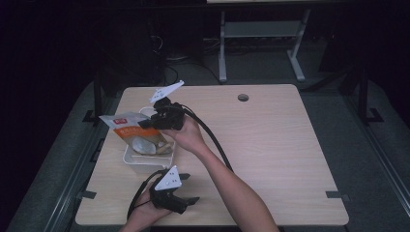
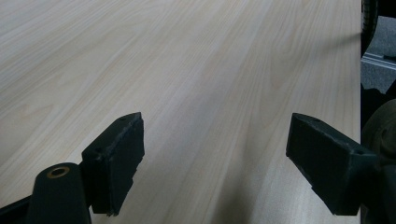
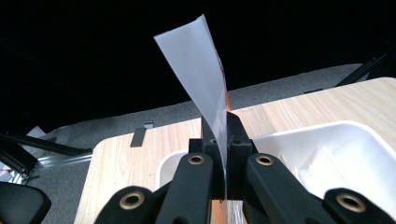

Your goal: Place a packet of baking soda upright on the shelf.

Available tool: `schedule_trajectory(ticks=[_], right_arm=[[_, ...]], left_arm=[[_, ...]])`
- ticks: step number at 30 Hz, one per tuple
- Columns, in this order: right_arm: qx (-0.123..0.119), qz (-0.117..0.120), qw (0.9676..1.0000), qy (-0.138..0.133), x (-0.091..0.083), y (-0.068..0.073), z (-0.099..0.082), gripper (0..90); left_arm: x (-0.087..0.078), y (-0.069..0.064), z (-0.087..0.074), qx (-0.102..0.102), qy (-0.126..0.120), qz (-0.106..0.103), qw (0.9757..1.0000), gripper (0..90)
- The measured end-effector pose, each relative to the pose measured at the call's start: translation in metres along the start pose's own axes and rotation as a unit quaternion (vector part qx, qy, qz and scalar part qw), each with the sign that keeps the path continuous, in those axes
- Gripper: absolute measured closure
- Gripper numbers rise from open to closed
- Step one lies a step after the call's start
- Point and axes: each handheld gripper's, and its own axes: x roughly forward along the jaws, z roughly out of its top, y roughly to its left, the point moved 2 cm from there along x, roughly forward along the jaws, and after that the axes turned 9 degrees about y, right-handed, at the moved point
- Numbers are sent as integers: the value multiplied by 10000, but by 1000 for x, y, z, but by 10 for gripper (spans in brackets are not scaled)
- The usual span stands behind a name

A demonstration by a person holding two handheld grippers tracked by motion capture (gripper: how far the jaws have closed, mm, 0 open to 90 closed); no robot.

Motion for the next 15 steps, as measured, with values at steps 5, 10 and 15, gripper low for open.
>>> schedule_trajectory(ticks=[5, 10, 15], right_arm=[[102, 1, 9998, -148, 12, -5, -16, 899], [277, 66, 9989, -364, 10, -13, -26, 898], [252, -24, 9992, -325, 11, -13, -27, 891]], left_arm=[[0, 0, 0, 29, 14, 10, 10000, 187], [1, 0, 0, 14, 22, -6, 10000, 187], [1, -1, 1, 40, 21, 4, 10000, 187]])
